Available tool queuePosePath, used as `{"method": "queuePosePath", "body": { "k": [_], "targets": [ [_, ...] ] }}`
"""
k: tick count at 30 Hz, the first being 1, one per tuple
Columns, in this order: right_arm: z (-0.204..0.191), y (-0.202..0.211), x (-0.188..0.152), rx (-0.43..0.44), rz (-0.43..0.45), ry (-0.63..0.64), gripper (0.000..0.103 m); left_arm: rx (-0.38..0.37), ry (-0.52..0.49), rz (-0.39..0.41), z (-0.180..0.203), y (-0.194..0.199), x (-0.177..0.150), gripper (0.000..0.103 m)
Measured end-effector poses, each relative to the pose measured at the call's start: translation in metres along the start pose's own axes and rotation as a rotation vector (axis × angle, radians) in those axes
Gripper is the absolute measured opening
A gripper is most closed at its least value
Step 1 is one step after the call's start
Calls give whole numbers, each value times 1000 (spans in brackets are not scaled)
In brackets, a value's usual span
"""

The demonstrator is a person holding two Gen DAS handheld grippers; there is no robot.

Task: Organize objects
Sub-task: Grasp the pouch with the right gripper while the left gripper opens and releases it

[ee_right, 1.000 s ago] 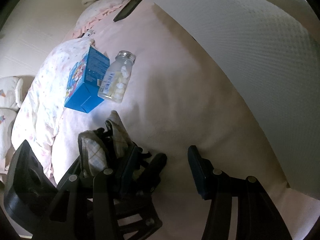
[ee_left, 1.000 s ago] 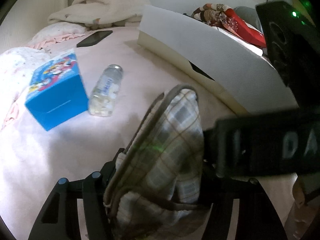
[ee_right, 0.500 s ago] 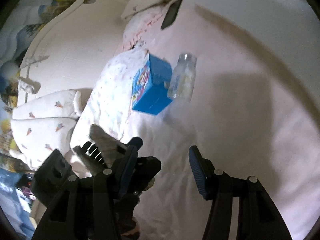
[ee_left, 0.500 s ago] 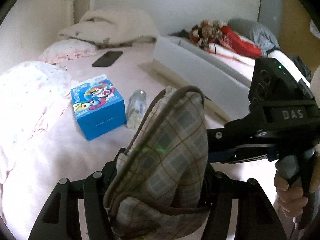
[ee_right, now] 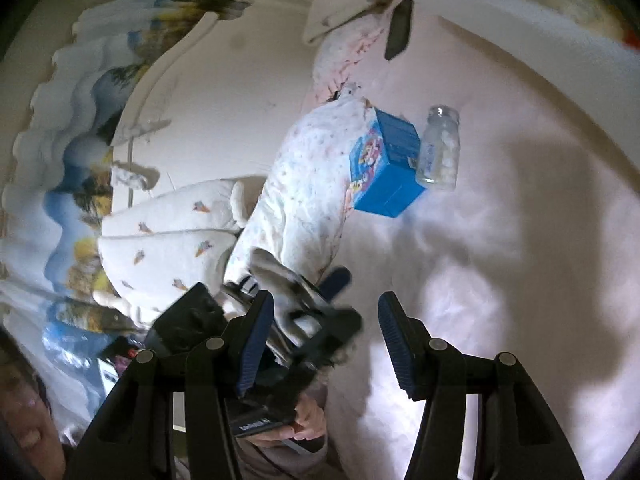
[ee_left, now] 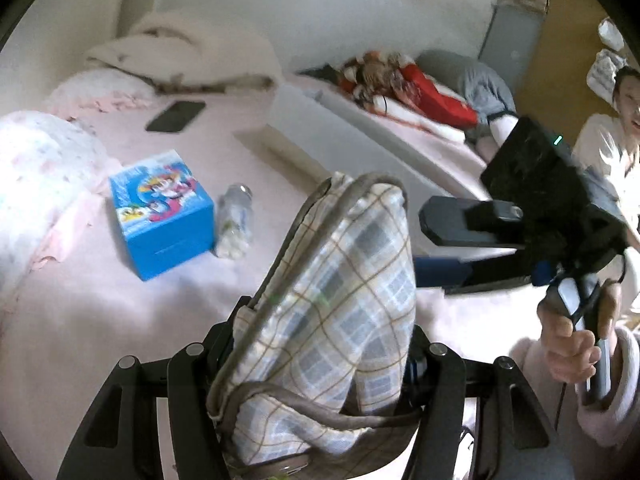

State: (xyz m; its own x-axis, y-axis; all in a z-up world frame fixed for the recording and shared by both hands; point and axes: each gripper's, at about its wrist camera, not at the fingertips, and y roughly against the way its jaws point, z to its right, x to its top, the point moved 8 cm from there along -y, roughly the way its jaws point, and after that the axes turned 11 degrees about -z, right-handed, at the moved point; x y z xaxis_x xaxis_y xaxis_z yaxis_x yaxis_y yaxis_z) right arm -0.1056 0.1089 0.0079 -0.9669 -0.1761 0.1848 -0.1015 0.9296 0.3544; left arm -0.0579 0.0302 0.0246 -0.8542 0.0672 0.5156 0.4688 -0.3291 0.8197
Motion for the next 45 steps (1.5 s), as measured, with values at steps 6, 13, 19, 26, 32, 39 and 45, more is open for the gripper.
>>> {"method": "queuePosePath", "body": {
  "k": [6,13,19,26,32,39,45],
  "targets": [
    [-26,6,-16,-313,-70,286,56,-48,-143,-42,31,0,1,60],
    [-37,6,-37,-243,-13,310,56,-14,-70,-56,25,9,-4,59],
    [-61,10,-45,-285,86,357,56,-39,-72,-39,32,21,1,59],
    [-102,11,-48,-475,14,493,62,-67,-127,69,43,53,14,59],
    [-122,-4,-34,-545,-128,535,64,-115,-83,123,31,68,22,59],
    [-118,-14,-21,-392,-7,642,73,-166,-63,125,21,60,28,58],
    [-39,19,-3,-105,228,281,22,-117,-142,43,41,22,32,58]
  ]
}}
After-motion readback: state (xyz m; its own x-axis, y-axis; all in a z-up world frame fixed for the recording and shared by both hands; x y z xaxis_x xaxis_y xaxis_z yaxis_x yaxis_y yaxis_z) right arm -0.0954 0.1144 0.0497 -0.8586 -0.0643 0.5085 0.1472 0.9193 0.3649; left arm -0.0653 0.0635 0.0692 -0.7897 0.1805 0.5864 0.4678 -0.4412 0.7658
